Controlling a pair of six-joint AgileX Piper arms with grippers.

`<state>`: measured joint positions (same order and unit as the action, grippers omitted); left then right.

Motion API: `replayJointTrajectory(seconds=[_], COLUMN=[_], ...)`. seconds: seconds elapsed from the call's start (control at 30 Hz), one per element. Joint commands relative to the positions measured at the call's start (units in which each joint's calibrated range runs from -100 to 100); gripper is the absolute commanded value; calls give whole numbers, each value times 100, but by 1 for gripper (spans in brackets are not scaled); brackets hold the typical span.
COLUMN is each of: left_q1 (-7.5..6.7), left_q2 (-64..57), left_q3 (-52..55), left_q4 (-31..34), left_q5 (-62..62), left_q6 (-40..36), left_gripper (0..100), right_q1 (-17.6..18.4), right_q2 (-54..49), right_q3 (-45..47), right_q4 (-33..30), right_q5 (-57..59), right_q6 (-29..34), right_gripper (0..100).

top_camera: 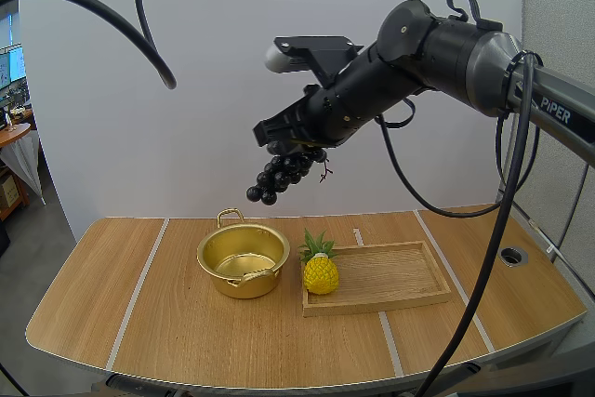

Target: Open the pot, put the grape inside, and close it

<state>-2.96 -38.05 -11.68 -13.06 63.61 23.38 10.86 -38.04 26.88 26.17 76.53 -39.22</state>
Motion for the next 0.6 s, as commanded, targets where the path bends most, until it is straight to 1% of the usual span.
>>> replayJointTrajectory(seconds=[0.0,0.2,0.4,0.57], left_q1=[-18,-18,-18,-18], left_q2=[-26,-26,-26,-26], left_q3=[-40,-40,-40,-40], left_q4=[39,39,39,39], left_q5=[-138,-138,-138,-138], left_q6=[-52,-52,-52,-52], left_gripper=[0,0,0,0], right_q1=[111,415,663,694], right_q2=[111,804,1499,2041], right_q3=[-90,-90,-90,-90], right_q4=[-18,-28,-141,-183], right_q5=[-206,-506,-1144,-1569], right_q6=[53,100,124,124], right_gripper=[0,0,0,0])
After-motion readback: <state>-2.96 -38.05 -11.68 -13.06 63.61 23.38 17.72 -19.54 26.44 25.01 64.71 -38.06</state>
